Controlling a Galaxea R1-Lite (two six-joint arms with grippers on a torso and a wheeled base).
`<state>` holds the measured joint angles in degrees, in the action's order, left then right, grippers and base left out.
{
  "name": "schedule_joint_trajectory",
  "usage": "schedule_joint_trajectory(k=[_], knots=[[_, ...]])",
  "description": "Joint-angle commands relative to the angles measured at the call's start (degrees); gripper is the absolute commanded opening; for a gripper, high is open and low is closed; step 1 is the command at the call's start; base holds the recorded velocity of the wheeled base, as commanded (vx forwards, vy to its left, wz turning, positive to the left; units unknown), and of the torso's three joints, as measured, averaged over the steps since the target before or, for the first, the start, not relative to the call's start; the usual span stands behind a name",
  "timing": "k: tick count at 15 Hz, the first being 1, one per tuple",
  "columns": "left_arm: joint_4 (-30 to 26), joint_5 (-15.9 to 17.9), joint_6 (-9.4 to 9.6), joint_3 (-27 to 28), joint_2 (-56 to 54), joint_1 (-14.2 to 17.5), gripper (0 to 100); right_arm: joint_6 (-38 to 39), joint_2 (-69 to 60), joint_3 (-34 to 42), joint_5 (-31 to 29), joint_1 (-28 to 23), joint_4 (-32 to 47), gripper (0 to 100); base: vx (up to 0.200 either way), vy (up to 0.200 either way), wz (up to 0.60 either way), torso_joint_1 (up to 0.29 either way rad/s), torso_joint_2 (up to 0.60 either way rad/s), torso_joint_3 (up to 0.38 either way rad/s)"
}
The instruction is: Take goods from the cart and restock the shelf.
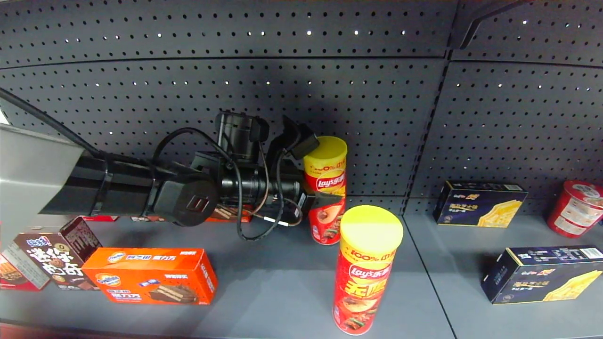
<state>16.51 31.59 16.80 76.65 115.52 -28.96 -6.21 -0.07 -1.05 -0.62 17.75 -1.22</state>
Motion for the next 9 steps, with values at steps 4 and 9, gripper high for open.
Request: schedule_joint_trajectory(k=[4, 9], knots=[[-1.30, -0.03, 0.25, 1.22, 1.38, -0.04, 0, -0.04, 0.07, -0.01, 0.01, 0.00, -0.01, 100, 0.000, 0.000, 0.00, 0.000, 0.00, 0.000], [-1.30, -0.03, 1.22, 1.74, 2.34, -0.04, 0, 0.05, 0.07, -0.01, -0.17, 0.00, -0.01, 100, 0.000, 0.000, 0.00, 0.000, 0.00, 0.000]])
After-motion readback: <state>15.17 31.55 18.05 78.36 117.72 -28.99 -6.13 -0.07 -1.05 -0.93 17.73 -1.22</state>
